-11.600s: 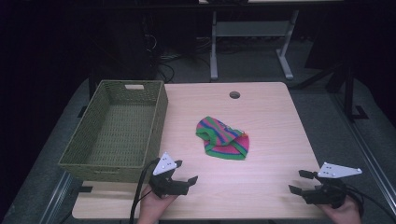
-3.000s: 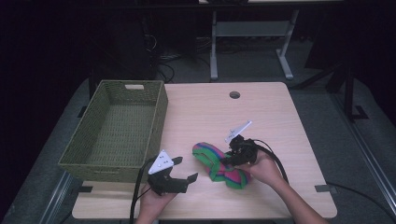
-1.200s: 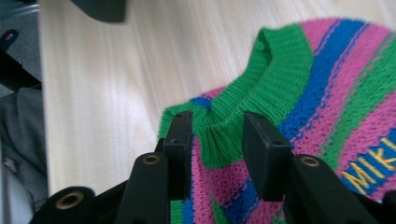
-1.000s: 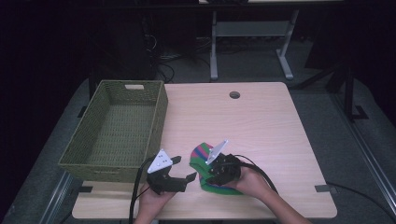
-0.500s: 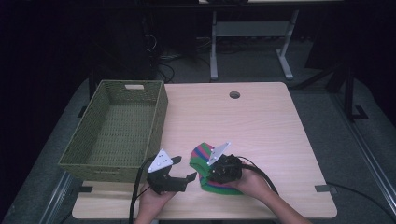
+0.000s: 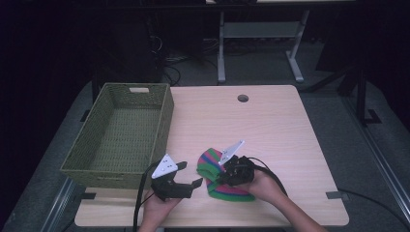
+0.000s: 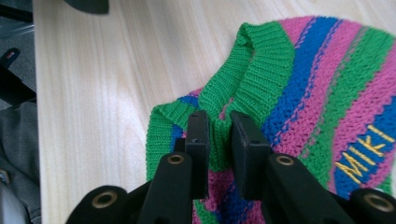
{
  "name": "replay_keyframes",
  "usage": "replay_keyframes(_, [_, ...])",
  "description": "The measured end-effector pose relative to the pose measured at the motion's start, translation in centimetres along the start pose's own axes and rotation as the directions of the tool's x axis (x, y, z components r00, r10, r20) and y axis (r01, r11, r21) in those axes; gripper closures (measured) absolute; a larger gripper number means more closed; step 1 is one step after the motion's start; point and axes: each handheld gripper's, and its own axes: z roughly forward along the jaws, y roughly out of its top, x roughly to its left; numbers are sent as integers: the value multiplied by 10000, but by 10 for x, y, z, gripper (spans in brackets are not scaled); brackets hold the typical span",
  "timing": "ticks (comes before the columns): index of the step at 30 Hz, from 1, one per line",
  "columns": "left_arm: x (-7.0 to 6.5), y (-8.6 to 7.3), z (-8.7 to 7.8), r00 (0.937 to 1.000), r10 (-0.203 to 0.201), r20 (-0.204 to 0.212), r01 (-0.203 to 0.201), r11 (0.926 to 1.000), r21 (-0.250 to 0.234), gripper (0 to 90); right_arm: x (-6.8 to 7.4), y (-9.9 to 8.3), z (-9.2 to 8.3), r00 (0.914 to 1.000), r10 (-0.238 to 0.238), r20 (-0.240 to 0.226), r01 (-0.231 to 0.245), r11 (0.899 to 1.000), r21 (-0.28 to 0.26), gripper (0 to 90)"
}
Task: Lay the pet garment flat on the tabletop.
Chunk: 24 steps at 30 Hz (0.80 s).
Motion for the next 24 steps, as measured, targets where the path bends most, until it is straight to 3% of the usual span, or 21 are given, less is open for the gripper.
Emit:
replay_keyframes(13, [-1,1,-1,9999,117,-31,-118,9998,-170,157,-5,15,-42,10000,-24,89,30,9981,-609,776])
replay_keyframes(24, [-4,2,5,9998,220,33,-219,9998,-39,158,-8,24,-84,9997,-252,10,251,9904,-1361,776])
